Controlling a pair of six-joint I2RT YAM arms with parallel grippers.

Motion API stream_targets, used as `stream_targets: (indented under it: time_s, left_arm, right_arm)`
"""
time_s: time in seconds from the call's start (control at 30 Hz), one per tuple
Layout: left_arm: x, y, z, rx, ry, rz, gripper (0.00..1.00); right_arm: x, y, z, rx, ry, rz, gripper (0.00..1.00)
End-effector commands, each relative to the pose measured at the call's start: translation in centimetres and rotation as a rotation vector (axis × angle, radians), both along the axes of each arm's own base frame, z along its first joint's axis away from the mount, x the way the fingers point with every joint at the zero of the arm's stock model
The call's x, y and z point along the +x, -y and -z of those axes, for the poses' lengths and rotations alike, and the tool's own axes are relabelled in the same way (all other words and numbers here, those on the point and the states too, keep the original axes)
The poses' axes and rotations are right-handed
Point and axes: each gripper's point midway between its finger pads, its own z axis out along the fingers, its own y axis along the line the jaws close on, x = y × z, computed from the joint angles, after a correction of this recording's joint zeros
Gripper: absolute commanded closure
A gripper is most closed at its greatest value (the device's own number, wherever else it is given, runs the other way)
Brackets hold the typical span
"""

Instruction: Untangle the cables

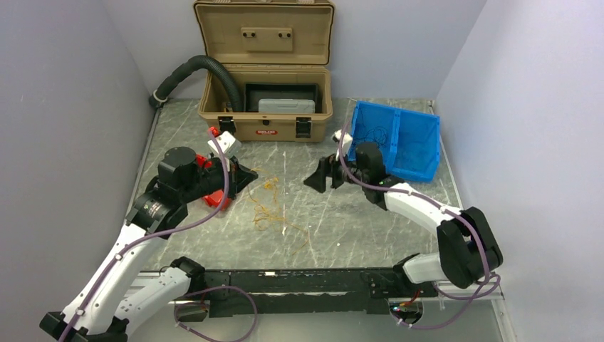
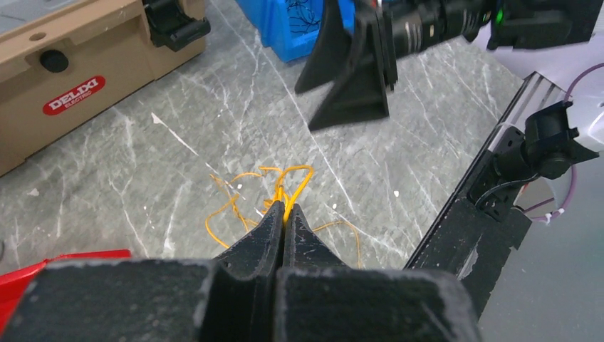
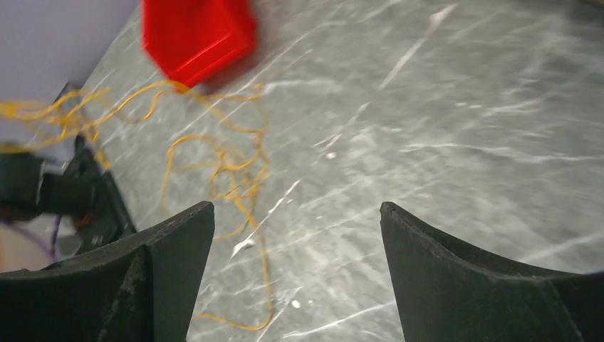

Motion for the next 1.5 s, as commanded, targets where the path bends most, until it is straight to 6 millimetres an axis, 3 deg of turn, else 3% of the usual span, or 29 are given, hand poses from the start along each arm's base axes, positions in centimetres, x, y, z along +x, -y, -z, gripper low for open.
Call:
stream_targets:
  time_s: [0.0, 0.2, 0.4, 0.77, 0.8, 0.9, 1.03, 1.13, 1.33, 1.47]
  left_arm:
    - [-0.6, 0.9, -3.7, -0.071, 0.073, 0.053, 1.0]
    - [-1.0, 1.1, -3.9, -0.077, 0.068, 0.075, 1.0]
    - [-1.3, 1.5, -3.9, -0.075, 0.054, 0.113, 1.0]
    - [-1.3, 1.7, -4.5, -0.087, 0.064, 0.12, 1.0]
    - [-1.2, 1.7, -4.6, -0.086, 0.064, 0.12, 1.0]
    - [-1.2, 1.7, -4.9, -0.085, 0.07, 0.116, 1.0]
    - [-0.5, 1.0, -5.0, -0.082, 0.079, 0.052, 1.0]
    - [0.2, 0.0, -5.3, -0.08, 0.093, -0.026, 1.0]
    - [2.1, -2.7, -5.2, -0.056, 0.089, -0.228, 1.0]
    - [3.2, -4.6, -4.9, -0.026, 0.084, -0.357, 1.0]
  right_arm:
    - [-2.7, -3.0, -4.7, 0.152, 0.251, -0.174, 0.11]
    - [-6.3, -5.1, -9.2, 0.229, 0.43, -0.385, 0.08]
    - [-6.5, -7.5, -11.9, 0.169, 0.537, -0.498, 0.04]
    - [-6.7, -11.8, -11.3, 0.13, 0.524, -0.609, 0.05]
    - [-6.8, -12.0, -11.0, 0.128, 0.519, -0.611, 0.07]
    - [-7.0, -12.5, -10.2, 0.123, 0.503, -0.614, 0.28]
    - [-6.9, -12.2, -8.9, 0.109, 0.476, -0.589, 0.72]
    - [-7.1, -11.5, -8.2, 0.104, 0.466, -0.557, 0.97]
    - [-6.6, -8.4, -6.2, 0.068, 0.422, -0.365, 1.0]
    - [-5.8, -4.8, -4.7, 0.036, 0.383, -0.179, 1.0]
